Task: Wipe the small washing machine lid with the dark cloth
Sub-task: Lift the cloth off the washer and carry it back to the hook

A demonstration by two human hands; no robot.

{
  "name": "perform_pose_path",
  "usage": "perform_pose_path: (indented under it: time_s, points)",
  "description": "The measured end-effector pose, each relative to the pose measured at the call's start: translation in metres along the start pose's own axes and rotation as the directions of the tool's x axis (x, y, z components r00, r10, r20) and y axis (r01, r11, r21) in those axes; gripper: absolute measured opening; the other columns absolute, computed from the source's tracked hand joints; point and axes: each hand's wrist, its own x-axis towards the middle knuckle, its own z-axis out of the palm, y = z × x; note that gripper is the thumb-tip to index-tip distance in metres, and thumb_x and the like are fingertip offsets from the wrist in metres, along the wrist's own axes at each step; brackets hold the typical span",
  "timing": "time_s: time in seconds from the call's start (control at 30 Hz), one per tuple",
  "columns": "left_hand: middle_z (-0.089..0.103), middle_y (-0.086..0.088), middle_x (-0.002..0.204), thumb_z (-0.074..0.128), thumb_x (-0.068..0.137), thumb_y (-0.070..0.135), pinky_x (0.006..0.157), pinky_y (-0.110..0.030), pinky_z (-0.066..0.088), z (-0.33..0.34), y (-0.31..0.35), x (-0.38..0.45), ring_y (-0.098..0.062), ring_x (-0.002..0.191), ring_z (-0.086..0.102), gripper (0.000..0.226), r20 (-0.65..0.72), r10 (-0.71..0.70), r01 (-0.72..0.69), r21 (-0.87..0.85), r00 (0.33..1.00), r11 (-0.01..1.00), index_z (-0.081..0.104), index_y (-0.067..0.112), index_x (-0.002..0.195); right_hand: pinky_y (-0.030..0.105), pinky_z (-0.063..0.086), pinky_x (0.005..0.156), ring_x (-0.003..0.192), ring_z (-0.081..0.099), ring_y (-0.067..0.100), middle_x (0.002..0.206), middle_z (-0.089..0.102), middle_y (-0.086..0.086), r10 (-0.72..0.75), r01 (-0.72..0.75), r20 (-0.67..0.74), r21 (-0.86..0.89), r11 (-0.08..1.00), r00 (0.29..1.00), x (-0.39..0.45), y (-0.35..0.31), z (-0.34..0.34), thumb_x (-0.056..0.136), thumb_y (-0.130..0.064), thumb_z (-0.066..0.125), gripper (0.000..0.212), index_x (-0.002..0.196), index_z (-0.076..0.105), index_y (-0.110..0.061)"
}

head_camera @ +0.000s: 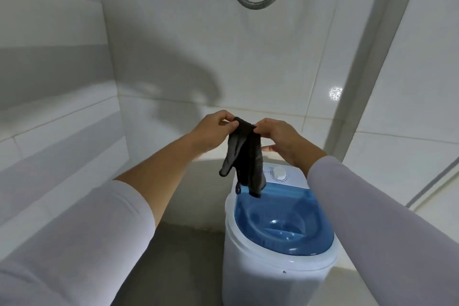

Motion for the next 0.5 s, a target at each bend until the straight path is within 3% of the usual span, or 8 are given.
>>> perform_pose_path:
  time_s: [0.07, 0.2, 0.33, 0.5]
  points:
    - [0.061, 0.006, 0.081, 0.048, 0.098, 0.021, 0.062, -0.014, 0.039, -0.008, -0.011, 0.014, -0.002, 0.069, 0.050, 0.008, 0.032, -0.016, 0.016, -0.005, 0.999, 1.000, 0.054, 0.016, 0.099, 0.036, 0.046, 0.086, 0.113, 0.054, 0.023, 0.119, 0.062, 0.013, -0.014, 0.013, 0.046, 0.017, 1.000, 0.999, 0.023, 0.005, 0.008, 0.088, 0.000, 0.050, 0.025, 0.070, 0.056, -0.016]
    - [0.061, 0.003, 0.078, 0.048, 0.098, 0.020, 0.073, -0.025, 0.044, -0.021, -0.034, 0.051, -0.013, 0.076, 0.055, 0.008, 0.068, -0.065, 0.069, -0.048, 0.996, 0.997, 0.055, 0.019, 0.095, 0.021, 0.046, 0.062, 0.082, 0.055, 0.011, 0.080, 0.058, 0.002, -0.018, 0.003, 0.177, 0.085, 0.996, 0.984, 0.069, 0.013, 0.022, 0.087, 0.008, 0.043, 0.027, 0.067, 0.049, -0.009]
    - [0.059, 0.008, 0.076, 0.047, 0.097, 0.025, 0.061, -0.021, 0.040, -0.041, -0.040, 0.088, -0.010, 0.066, 0.052, 0.008, 0.028, -0.143, 0.141, 0.072, 0.989, 0.987, 0.055, 0.024, 0.097, 0.034, 0.045, 0.083, 0.083, 0.052, 0.015, 0.074, 0.052, 0.000, 0.025, -0.020, 0.246, -0.023, 1.000, 0.969, 0.112, 0.003, 0.030, 0.084, 0.004, 0.050, 0.026, 0.065, 0.051, -0.013]
    - [0.057, 0.007, 0.082, 0.048, 0.097, 0.025, 0.060, -0.019, 0.037, -0.084, -0.016, 0.111, -0.006, 0.068, 0.049, 0.015, 0.018, -0.213, 0.209, 0.124, 0.977, 0.970, 0.059, 0.018, 0.105, 0.035, 0.044, 0.085, 0.080, 0.051, 0.019, 0.072, 0.053, 0.001, 0.048, -0.047, 0.288, -0.012, 0.999, 0.956, 0.131, -0.050, 0.044, 0.080, 0.005, 0.056, 0.025, 0.067, 0.050, -0.015]
